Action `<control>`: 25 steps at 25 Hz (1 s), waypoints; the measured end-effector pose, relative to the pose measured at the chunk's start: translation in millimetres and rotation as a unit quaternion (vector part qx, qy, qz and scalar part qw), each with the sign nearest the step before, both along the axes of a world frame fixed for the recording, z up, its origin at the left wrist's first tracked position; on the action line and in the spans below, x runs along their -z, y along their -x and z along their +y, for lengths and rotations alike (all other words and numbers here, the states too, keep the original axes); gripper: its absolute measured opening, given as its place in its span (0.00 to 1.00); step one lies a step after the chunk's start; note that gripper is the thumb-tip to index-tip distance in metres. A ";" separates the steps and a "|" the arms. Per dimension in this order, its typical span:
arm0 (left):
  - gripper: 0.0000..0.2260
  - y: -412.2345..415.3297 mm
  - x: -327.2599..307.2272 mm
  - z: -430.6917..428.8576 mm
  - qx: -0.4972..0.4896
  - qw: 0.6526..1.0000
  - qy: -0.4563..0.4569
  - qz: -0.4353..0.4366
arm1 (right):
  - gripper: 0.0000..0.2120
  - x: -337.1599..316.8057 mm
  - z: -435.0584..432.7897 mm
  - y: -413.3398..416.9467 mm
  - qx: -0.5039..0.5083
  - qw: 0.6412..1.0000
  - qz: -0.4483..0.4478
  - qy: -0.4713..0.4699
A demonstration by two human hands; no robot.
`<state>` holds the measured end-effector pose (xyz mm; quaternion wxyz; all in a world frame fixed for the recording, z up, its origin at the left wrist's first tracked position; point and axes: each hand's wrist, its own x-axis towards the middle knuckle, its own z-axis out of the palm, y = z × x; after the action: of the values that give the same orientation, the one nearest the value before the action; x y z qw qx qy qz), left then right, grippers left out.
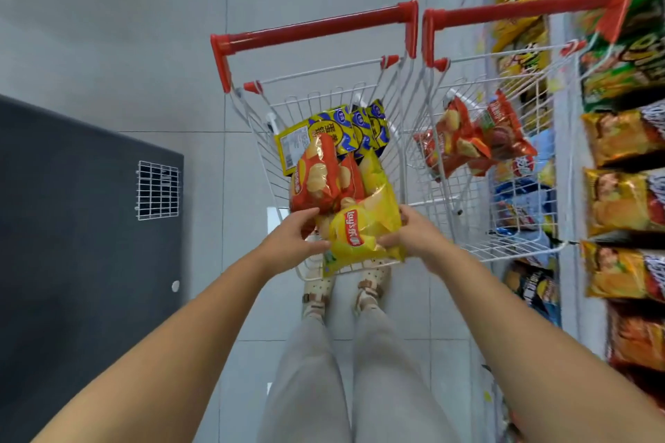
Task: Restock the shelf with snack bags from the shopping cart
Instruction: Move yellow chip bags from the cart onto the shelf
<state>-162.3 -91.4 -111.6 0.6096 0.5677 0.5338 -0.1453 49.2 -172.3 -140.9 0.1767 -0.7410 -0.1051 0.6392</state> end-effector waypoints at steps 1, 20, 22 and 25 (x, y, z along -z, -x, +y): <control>0.31 -6.5 -2.0 5.6 0.013 1.000 0.015 -0.022 | 0.32 -14.8 2.2 -15.5 -0.002 0.999 0.028 -0.023; 0.17 34.3 18.2 29.5 -0.240 0.965 0.091 -0.046 | 0.18 139.2 79.2 12.3 -0.231 0.902 -0.350 0.101; 0.24 37.6 17.7 29.9 -0.249 0.963 0.088 -0.053 | 0.16 146.2 80.9 11.6 -0.292 0.867 -0.389 0.102; 0.28 43.3 17.9 35.3 -0.280 0.955 0.070 -0.062 | 0.17 142.3 76.6 10.6 -0.361 0.832 -0.413 0.079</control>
<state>-205.6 -56.1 -129.5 0.6955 0.3596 0.6214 0.0297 38.5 -95.7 -283.2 -0.1858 -0.8565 -0.3778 0.2985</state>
